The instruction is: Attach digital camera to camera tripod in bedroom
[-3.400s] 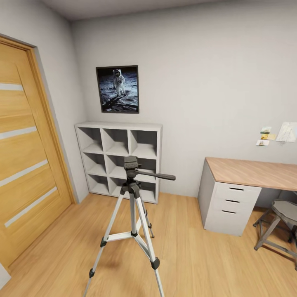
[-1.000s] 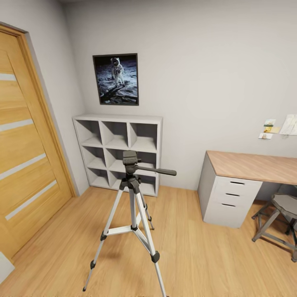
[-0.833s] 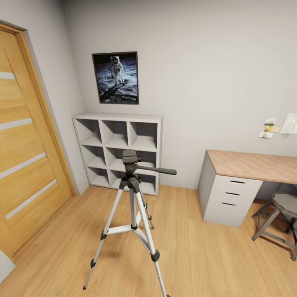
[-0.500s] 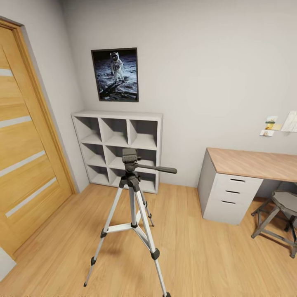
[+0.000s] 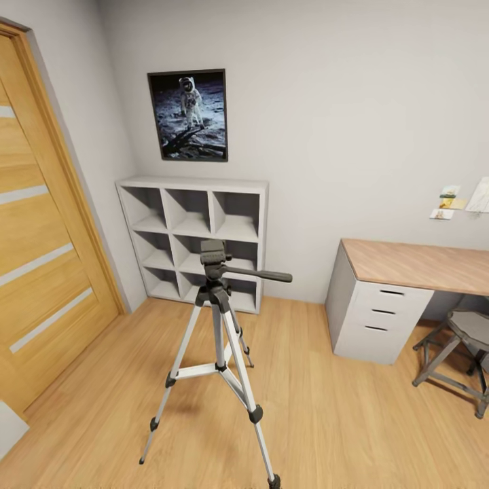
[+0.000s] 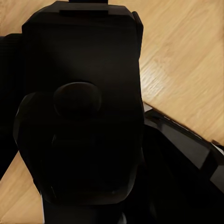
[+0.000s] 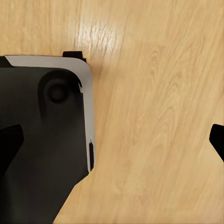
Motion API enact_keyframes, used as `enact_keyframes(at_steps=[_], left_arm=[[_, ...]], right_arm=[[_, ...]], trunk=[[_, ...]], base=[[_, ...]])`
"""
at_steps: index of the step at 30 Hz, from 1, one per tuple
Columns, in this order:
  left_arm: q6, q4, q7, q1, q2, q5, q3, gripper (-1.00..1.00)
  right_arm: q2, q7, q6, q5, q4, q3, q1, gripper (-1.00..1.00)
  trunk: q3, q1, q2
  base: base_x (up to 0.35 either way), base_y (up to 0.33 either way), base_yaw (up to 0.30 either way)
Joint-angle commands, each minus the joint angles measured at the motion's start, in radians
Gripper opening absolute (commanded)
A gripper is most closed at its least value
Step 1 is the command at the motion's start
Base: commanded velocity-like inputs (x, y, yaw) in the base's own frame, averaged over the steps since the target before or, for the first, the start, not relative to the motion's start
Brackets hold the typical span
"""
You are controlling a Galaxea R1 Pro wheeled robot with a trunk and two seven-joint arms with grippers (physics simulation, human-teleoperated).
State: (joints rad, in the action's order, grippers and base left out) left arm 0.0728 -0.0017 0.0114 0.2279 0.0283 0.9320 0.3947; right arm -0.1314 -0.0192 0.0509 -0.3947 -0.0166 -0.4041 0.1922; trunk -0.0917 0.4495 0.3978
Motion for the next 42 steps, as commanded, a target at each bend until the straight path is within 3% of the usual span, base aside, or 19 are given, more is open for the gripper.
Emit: enact_keyframes(at_steps=[1,42], left_arm=[[0.002,0.0,0.001,0.001,0.0,0.007,0.009,-1.0],[-0.015,-0.001,0.0,0.001,0.009,0.013,0.008,-1.0]], right_arm=[[-0.001,-0.002,0.004,-0.007,-0.002,-0.008,0.001,1.0],[0.001,-0.001,0.003,-0.008,-0.002,-0.007,0.001,1.0]], trunk=[[-0.004,0.0,0.002],[-0.07,0.0,0.002]], base=[[0.0,0.0,0.0],[0.0,0.0,0.0]])
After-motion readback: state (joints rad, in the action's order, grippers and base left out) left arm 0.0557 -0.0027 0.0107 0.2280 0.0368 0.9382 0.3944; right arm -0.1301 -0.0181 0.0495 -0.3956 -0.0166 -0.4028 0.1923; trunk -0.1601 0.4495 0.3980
